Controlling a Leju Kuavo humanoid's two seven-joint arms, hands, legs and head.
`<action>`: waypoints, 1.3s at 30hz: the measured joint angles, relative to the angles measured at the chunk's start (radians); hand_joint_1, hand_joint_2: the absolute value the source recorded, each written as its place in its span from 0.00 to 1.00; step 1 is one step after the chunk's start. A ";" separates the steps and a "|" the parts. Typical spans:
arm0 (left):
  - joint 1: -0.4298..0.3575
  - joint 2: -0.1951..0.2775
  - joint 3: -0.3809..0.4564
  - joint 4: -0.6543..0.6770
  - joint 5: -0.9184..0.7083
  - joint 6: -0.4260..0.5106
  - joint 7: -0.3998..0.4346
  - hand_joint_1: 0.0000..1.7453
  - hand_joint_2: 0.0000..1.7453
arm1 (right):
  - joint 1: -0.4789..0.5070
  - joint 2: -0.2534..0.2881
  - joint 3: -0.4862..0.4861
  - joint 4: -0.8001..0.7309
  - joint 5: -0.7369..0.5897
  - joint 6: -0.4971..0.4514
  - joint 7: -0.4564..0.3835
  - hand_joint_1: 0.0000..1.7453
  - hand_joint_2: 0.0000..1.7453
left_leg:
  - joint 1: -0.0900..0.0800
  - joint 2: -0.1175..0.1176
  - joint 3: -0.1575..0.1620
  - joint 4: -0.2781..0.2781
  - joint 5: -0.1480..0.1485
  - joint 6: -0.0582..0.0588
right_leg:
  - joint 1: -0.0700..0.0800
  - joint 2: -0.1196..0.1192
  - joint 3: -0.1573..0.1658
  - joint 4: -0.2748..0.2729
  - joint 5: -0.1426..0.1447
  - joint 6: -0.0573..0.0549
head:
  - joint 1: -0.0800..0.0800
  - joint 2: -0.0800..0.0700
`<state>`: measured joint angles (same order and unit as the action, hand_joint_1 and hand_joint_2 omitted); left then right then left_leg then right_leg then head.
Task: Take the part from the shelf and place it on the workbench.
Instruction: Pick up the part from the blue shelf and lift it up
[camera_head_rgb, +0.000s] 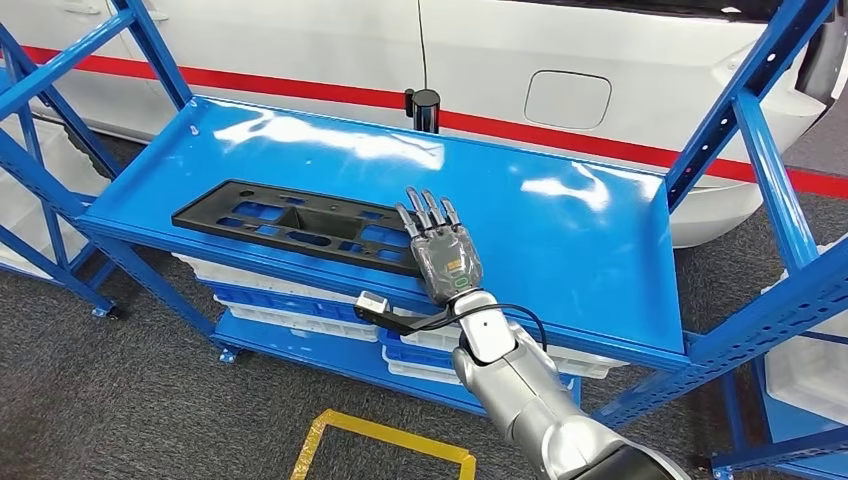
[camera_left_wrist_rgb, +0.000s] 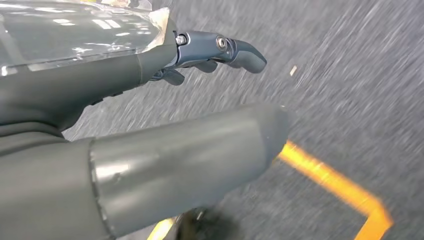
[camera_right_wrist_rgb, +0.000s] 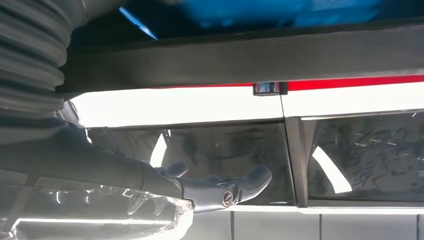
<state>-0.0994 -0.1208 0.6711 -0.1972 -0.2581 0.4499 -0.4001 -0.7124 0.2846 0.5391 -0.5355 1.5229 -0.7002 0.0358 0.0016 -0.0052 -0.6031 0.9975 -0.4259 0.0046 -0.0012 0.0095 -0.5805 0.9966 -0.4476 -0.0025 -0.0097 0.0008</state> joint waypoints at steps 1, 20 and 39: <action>-0.001 0.002 0.003 0.000 -0.002 0.010 -0.008 0.00 0.00 | 0.000 0.000 0.000 0.000 0.000 0.000 0.000 0.97 1.00 | 0.000 0.000 0.000 0.000 0.000 0.001 | 0.000 0.000 0.001 -0.001 0.000 0.000 | 0.000 0.000; 0.002 0.012 0.030 -0.001 -0.019 0.102 -0.093 0.00 0.50 | 0.005 -0.006 0.001 0.004 0.000 0.000 0.013 1.00 1.00 | 0.005 0.000 0.000 0.000 -0.001 0.006 | -0.008 0.000 0.004 -0.003 0.000 0.002 | 0.000 0.000; 0.029 -0.025 0.028 0.000 -0.092 0.213 -0.024 0.00 1.00 | 0.005 -0.032 0.006 -0.007 0.001 0.000 0.020 1.00 1.00 | 0.006 0.000 0.001 0.000 -0.001 0.006 | -0.007 -0.001 0.005 -0.003 0.000 0.002 | 0.000 0.000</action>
<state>-0.0707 -0.1462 0.6991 -0.1972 -0.3502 0.6632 -0.4241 -0.7075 0.2530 0.5446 -0.5427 1.5236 -0.7004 0.0561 0.0078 -0.0052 -0.6018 0.9978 -0.4272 0.0104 -0.0086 0.0085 -0.5753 0.9933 -0.4472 -0.0007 -0.0099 0.0008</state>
